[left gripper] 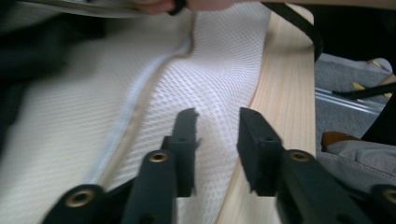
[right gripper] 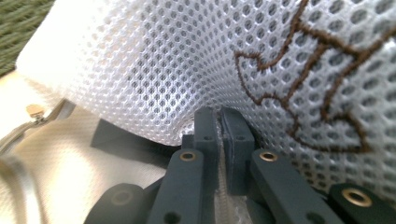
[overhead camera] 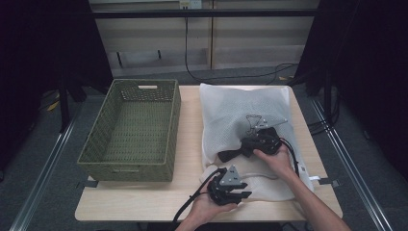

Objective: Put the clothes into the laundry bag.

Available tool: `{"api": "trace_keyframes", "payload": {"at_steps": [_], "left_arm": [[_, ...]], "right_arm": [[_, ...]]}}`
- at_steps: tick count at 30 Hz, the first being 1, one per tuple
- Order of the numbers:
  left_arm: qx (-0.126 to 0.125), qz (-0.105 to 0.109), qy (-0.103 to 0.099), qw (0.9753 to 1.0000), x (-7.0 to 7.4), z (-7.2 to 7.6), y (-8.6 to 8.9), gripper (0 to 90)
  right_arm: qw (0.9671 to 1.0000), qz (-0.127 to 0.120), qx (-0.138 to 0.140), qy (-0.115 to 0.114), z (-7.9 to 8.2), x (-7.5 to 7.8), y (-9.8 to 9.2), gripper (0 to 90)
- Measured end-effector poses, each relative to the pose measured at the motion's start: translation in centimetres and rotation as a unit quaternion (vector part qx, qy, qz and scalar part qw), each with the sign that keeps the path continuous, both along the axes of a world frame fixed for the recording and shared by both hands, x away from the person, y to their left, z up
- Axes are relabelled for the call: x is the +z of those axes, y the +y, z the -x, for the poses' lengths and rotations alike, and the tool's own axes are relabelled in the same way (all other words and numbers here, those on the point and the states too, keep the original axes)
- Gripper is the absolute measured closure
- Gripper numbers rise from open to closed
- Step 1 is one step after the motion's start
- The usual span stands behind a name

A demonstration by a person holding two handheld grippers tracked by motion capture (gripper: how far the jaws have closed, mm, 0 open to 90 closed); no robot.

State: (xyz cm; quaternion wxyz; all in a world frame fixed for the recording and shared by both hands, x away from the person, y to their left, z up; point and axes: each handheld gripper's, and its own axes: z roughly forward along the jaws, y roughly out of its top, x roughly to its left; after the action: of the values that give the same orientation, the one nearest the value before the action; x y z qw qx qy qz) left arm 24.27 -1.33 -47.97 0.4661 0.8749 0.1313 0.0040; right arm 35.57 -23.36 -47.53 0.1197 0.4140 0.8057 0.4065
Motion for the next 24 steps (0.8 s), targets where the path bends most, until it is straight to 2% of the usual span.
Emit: {"api": "trace_keyframes", "payload": {"at_steps": [2,4,6,7,8,11,14,16,18,19,20,22,23,24], "left_arm": [[0.0,0.023,0.006,0.9997,0.5,-0.2,1.1,63.6],[0.003,0.035,0.009,0.9993,0.7,-0.9,2.1,62.7],[0.037,0.031,0.001,0.9988,0.9,-1.8,3.1,65.0],[0.053,0.014,-0.017,0.9984,1.0,-2.2,3.4,65.6],[0.069,0.0,-0.025,0.9973,0.9,-2.6,3.8,65.7],[0.101,-0.008,-0.012,0.9948,0.0,-3.8,4.9,66.1],[0.115,-0.009,-0.012,0.9933,-0.5,-4.0,5.8,69.3],[0.121,-0.007,-0.019,0.9925,-0.2,-3.8,6.3,70.4],[0.122,0.009,-0.027,0.9922,0.4,-3.4,6.9,72.5],[0.128,0.016,-0.041,0.9908,0.9,-3.2,7.3,72.7],[0.13,0.026,-0.043,0.9902,1.2,-3.1,7.5,73.6],[0.143,0.024,-0.052,0.9881,1.3,-3.2,7.7,73.0],[0.154,0.01,-0.052,0.9866,1.1,-3.5,7.7,69.9],[0.163,-0.002,-0.045,0.9856,0.7,-3.8,7.6,62.9]], "right_arm": [[1.0,-0.006,0.002,0.0,0.4,0.3,-0.2,86.5],[1.0,-0.006,0.002,0.002,0.7,0.4,-0.3,86.4],[0.9999,-0.012,0.007,0.004,0.8,0.5,-0.4,86.2],[0.9999,-0.009,0.006,0.002,0.9,0.5,-0.4,86.1],[0.9999,-0.009,0.005,0.004,1.0,0.5,-0.4,85.9],[0.9999,-0.011,0.01,0.004,1.3,0.6,-0.5,85.3],[0.9994,-0.028,0.018,0.0,2.2,1.4,-1.0,84.3],[0.9991,-0.036,0.024,-0.007,2.8,1.9,-1.2,84.3],[0.9985,-0.045,0.028,-0.013,3.8,2.4,-1.5,84.7],[0.9983,-0.048,0.03,-0.014,4.0,2.5,-1.6,84.8],[0.998,-0.053,0.031,-0.016,4.5,2.7,-1.8,84.9],[0.9977,-0.058,0.032,-0.016,5.0,2.9,-1.9,84.8],[0.9976,-0.058,0.033,-0.019,5.2,3.0,-2.0,84.8],[0.9975,-0.059,0.033,-0.021,5.4,3.0,-2.0,84.7]]}}
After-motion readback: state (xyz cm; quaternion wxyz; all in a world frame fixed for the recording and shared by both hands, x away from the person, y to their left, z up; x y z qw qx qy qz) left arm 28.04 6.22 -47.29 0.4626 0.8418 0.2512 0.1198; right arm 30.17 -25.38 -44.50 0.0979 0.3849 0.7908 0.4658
